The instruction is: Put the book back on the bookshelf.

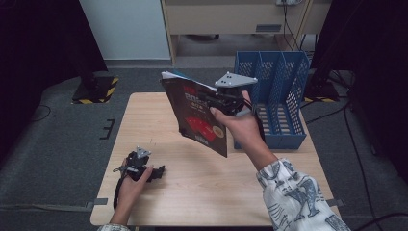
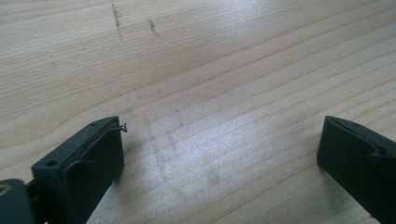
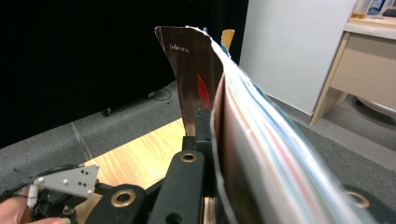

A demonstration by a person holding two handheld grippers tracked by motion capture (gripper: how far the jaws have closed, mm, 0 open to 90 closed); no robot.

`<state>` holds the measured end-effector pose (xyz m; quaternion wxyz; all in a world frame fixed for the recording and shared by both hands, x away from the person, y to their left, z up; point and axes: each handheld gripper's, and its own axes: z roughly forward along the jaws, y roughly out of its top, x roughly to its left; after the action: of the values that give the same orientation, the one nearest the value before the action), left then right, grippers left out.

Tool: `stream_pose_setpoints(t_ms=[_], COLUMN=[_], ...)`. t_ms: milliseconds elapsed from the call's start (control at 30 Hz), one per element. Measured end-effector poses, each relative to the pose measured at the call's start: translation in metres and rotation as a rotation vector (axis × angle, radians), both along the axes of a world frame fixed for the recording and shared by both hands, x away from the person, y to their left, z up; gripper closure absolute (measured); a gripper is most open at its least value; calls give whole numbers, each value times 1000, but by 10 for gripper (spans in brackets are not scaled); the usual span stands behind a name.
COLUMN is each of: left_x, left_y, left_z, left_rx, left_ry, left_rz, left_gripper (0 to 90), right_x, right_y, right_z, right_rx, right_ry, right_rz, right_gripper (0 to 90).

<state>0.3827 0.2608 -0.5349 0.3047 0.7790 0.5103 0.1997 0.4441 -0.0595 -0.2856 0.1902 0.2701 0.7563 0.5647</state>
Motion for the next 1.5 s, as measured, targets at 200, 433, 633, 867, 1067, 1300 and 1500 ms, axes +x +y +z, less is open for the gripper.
stream_pose_setpoints(t_ms=[200, 433, 633, 867, 1067, 1300, 1500], left_x=[0, 0, 0, 0, 0, 0, 0], left_y=[1, 1, 1, 1, 1, 1, 1], left_z=[-2, -2, -2, -2, -2, -2, -2], left_rx=[-13, -13, -13, -13, -11, -11, -11], left_ry=[-26, -26, -26, -26, -25, -25, -25], left_rz=[2, 2, 2, 2, 0, 1, 1], left_gripper=[0, 0, 0, 0, 0, 0, 0], right_x=[-1, 2, 2, 2, 4, 4, 6], right_y=[-3, -10, -19, -31, -39, -48, -57], right_z=[12, 25, 32, 36, 40, 44, 44], right_rx=[5, 18, 18, 40, 43, 48, 46], right_ry=[-3, -6, -8, -1, 7, 3, -6], right_rz=[-2, -21, -39, -51, -61, -79, -102], right_gripper=[872, 871, 872, 872, 871, 871, 871])
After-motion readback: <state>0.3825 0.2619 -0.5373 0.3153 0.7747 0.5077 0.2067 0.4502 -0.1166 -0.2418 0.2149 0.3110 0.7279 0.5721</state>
